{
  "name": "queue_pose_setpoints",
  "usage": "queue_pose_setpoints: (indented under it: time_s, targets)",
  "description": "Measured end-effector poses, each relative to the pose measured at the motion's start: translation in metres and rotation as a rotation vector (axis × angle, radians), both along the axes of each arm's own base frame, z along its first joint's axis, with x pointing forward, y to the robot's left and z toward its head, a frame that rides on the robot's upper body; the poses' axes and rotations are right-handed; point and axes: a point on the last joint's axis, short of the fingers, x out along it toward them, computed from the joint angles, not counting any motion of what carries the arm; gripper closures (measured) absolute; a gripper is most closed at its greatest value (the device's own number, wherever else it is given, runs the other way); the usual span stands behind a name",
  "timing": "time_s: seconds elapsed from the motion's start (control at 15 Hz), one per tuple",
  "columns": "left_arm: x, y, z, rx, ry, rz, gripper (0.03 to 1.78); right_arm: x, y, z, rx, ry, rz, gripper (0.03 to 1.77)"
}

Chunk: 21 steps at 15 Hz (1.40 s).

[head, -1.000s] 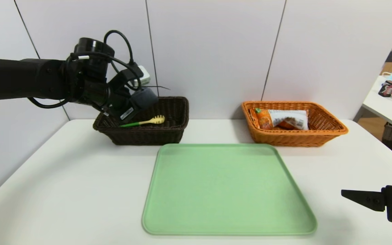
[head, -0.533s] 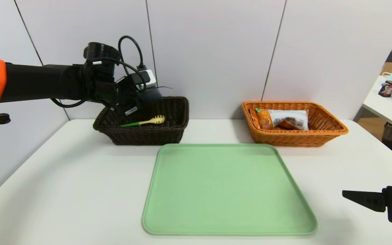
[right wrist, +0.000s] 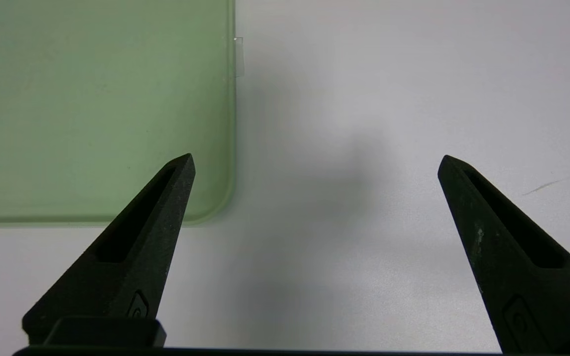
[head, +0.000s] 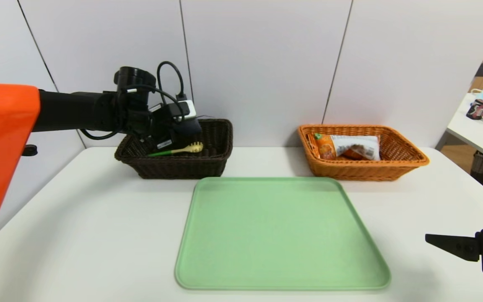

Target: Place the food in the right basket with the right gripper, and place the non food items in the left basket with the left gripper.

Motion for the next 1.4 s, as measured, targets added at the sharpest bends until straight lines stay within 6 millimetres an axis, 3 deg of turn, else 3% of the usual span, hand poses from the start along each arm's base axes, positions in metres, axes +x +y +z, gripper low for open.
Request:
queue_pose_setpoints:
  time_s: [0.13, 0.2, 0.53, 0.87, 1.13, 1.4]
  targets:
    - [0.005, 0.0, -0.004, -0.001, 0.003, 0.002, 1.56, 0.0, 0.0, 0.0, 0.0, 0.0, -0.002, 0.1]
    - [0.007, -0.001, -0.006, -0.001, 0.005, 0.003, 1.48, -0.001, 0.0, -0.001, -0.001, 0.002, -0.003, 0.1]
    - [0.009, -0.002, -0.007, -0.007, 0.003, 0.005, 0.83, -0.003, -0.001, -0.002, 0.0, -0.002, -0.003, 0.1]
    - [0.007, -0.001, -0.003, -0.035, 0.009, 0.02, 0.48, -0.003, -0.001, -0.002, 0.0, -0.003, -0.002, 0.1]
    - [-0.004, -0.002, 0.016, -0.185, 0.04, 0.097, 0.33, -0.003, -0.001, 0.001, 0.002, -0.015, -0.003, 0.1]
    - [-0.038, -0.003, 0.049, -0.402, 0.147, 0.232, 0.24, -0.001, 0.0, 0.01, 0.009, -0.05, 0.004, 0.1]
